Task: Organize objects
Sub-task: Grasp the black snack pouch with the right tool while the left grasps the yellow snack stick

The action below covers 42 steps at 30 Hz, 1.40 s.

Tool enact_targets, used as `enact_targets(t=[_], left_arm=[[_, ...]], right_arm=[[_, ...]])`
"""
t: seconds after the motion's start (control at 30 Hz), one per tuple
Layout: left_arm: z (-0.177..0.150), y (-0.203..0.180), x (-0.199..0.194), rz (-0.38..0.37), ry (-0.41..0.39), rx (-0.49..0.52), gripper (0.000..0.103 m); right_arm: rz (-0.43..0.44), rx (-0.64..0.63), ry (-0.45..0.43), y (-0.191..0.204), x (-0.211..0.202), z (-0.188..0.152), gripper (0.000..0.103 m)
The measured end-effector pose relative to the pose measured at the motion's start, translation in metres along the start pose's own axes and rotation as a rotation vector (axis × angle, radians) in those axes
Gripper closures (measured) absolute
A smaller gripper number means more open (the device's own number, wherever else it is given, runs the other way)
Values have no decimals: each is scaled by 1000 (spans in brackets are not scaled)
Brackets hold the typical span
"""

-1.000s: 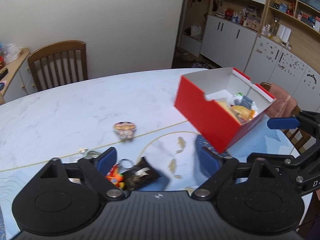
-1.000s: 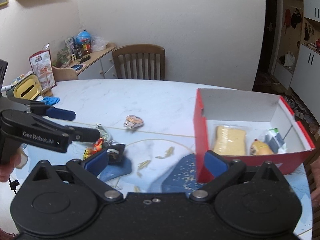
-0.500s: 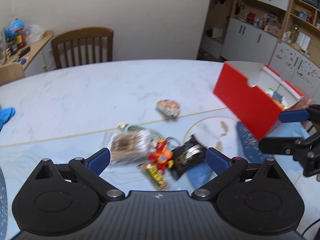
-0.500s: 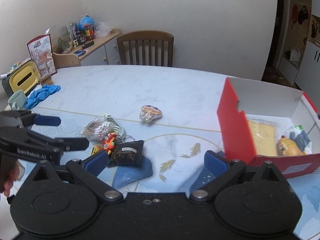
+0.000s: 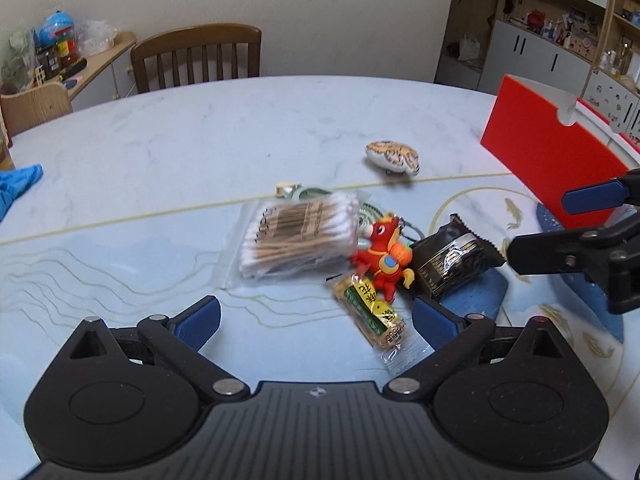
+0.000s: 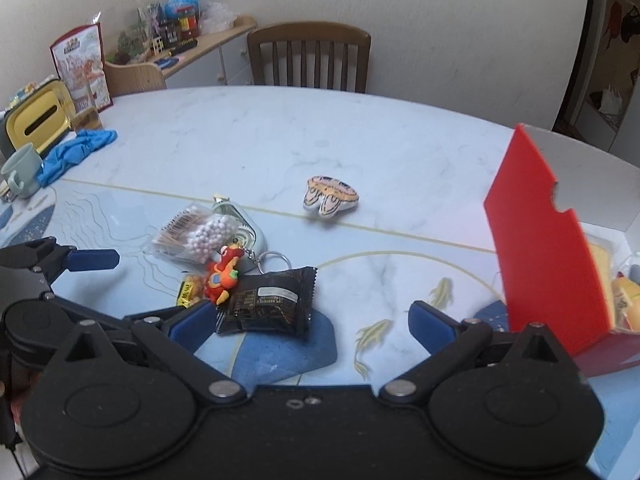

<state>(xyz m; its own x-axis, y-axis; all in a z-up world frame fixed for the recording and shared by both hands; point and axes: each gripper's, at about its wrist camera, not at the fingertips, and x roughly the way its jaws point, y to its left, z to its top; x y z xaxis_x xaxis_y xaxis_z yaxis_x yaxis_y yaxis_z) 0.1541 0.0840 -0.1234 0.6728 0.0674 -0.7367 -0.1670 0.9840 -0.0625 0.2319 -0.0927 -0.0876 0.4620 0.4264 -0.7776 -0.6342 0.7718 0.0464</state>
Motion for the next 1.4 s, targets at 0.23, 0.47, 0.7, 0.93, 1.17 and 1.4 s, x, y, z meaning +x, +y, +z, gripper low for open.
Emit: enact_targets(t=[0.23,0.47,0.7,0.93,1.17,1.4], left_arm=[[-5,-6,14,-6,6,-8,1],[-8,-17,15,-6,-30,34,1],[-9,-21,15,-9,-37,27,6],[-9,-26,12,0,-44,54,36],[-8,-26,9,28,-32,63,63],[-9,-24,5,31,-16,59,85]], right_arm=[[16,0,58,0,29,2,9],[58,-14,91,4,46,4,15],[79,-36,105,8,58,8,24],[101,-27,100,6,61,7,35],[119,-18,85,4,57,8,49],[104,2,64,0,41,0,54]])
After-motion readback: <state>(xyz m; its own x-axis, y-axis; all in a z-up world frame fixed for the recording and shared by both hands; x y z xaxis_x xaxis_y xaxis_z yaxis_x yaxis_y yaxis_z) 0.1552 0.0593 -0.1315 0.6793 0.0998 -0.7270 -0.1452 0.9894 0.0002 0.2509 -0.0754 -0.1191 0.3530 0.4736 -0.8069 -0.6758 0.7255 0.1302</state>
